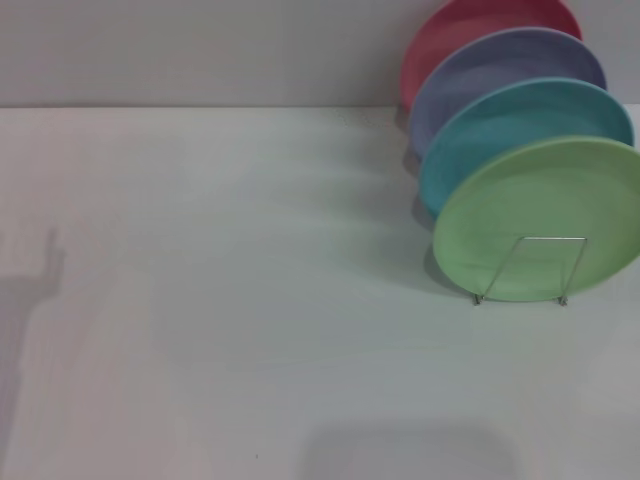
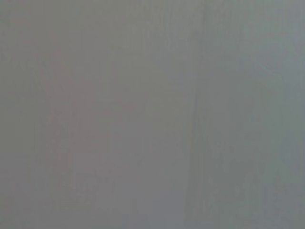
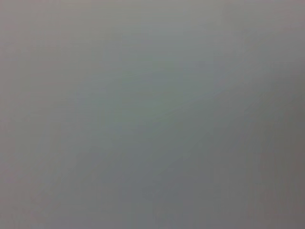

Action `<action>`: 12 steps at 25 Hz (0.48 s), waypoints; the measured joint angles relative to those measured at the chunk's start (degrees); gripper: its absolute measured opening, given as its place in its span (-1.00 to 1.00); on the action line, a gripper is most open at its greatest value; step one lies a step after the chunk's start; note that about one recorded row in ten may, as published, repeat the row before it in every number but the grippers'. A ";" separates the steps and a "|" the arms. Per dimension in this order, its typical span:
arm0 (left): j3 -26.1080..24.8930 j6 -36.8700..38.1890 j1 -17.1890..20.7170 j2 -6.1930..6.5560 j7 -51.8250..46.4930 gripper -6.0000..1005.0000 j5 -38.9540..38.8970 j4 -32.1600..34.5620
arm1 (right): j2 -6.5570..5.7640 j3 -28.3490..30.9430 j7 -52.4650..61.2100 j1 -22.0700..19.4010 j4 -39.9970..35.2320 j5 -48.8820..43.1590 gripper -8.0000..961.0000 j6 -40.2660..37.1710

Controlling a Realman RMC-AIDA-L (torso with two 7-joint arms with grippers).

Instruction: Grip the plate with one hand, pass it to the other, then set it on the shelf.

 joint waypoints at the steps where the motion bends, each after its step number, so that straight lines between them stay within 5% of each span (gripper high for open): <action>1: -0.35 0.10 0.06 0.03 0.10 0.03 0.02 0.34 | 0.14 1.25 -0.70 -0.05 1.09 1.03 -0.48 0.10; 6: -1.11 1.38 0.09 0.14 -0.23 0.28 0.09 3.54 | 0.14 5.17 -5.59 1.36 5.73 2.04 0.02 0.07; 12: -1.67 2.03 -0.08 0.23 -0.27 0.68 0.03 5.48 | 0.14 7.56 -12.49 4.12 9.95 2.08 0.05 1.42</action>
